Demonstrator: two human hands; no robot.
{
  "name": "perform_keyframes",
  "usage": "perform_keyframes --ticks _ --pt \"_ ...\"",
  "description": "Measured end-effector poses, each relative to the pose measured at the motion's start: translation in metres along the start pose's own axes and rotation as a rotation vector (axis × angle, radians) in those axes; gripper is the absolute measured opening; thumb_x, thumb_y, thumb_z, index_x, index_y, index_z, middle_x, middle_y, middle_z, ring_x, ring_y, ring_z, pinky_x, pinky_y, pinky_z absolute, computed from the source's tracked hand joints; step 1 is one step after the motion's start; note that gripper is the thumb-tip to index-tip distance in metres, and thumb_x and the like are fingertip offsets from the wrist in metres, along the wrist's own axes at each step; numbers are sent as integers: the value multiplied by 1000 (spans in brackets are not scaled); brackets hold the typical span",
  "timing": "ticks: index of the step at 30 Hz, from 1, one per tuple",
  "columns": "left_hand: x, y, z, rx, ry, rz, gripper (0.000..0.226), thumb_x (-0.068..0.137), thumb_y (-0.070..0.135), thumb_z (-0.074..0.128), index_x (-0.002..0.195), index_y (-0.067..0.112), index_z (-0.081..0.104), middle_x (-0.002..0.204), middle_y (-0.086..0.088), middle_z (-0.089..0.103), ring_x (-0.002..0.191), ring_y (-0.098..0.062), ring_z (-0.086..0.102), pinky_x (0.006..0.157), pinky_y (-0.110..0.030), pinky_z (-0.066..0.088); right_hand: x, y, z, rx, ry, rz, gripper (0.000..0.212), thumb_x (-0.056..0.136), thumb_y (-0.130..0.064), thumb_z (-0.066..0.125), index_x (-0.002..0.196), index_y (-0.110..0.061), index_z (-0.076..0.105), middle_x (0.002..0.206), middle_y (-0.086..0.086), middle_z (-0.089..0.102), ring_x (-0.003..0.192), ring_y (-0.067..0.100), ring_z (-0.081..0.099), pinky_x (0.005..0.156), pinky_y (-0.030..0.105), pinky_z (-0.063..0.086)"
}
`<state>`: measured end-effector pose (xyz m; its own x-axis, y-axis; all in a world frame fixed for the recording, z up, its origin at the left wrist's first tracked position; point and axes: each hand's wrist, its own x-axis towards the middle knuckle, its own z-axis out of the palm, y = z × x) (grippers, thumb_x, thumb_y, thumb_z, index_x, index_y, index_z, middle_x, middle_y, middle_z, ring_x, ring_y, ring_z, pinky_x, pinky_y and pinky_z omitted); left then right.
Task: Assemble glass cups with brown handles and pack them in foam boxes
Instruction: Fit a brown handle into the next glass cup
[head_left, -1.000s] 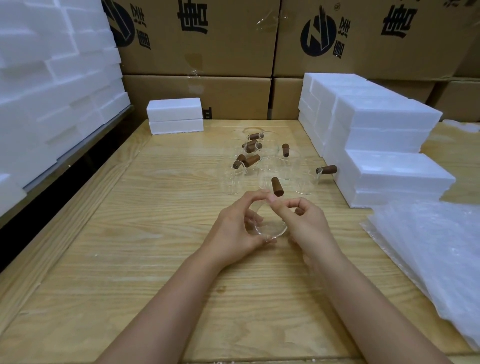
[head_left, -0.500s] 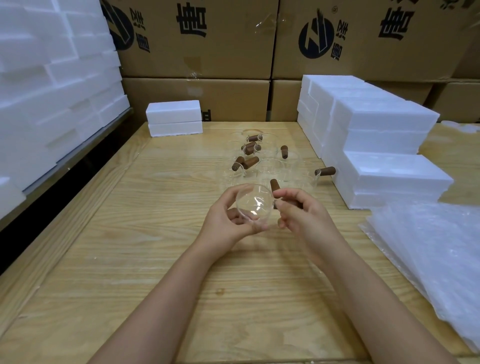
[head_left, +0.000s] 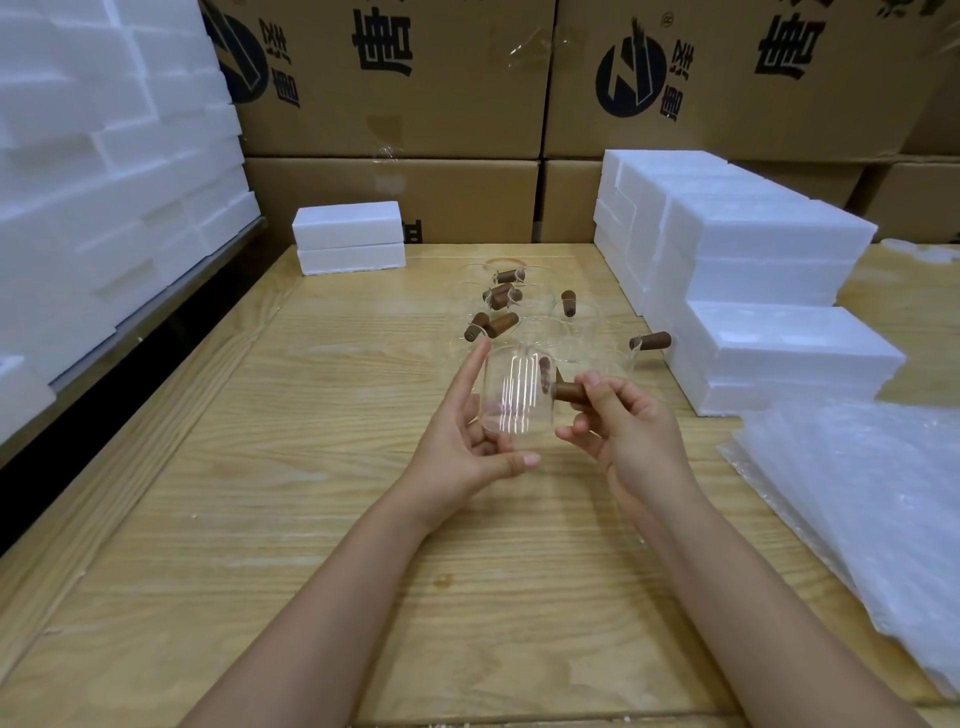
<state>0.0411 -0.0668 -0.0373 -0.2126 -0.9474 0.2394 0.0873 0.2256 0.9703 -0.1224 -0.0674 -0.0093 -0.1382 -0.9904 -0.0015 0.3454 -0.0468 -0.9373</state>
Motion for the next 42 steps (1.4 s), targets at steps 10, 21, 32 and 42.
perform_keyframes --ticks 10,21,32,42 --pt "3 -9 5 252 249 114 80 60 24 90 118 56 44 101 17 62 92 -12 64 77 -25 55 -4 0 5 -30 110 130 30 92 -29 60 75 -4 66 48 -2 50 36 6 42 37 20 45" --pt "-2 1 13 358 229 304 74 64 9 88 117 47 52 117 9 57 79 -12 64 64 -21 53 -13 1 11 -407 94 111 62 65 -74 57 92 -18 60 82 -9 66 43 1 44 38 20 34" --pt "-2 -4 15 579 254 504 64 67 10 86 123 21 57 120 8 51 74 -6 61 63 1 35 -17 2 14 -355 48 103 100 31 -89 60 107 -26 50 110 -3 61 68 5 46 60 25 36" --pt "-2 -4 17 589 304 465 61 63 10 79 120 24 61 113 10 56 78 8 53 63 1 33 -17 10 12 -539 -120 2 85 45 -70 80 113 -32 45 125 -1 42 100 -7 48 70 12 38"
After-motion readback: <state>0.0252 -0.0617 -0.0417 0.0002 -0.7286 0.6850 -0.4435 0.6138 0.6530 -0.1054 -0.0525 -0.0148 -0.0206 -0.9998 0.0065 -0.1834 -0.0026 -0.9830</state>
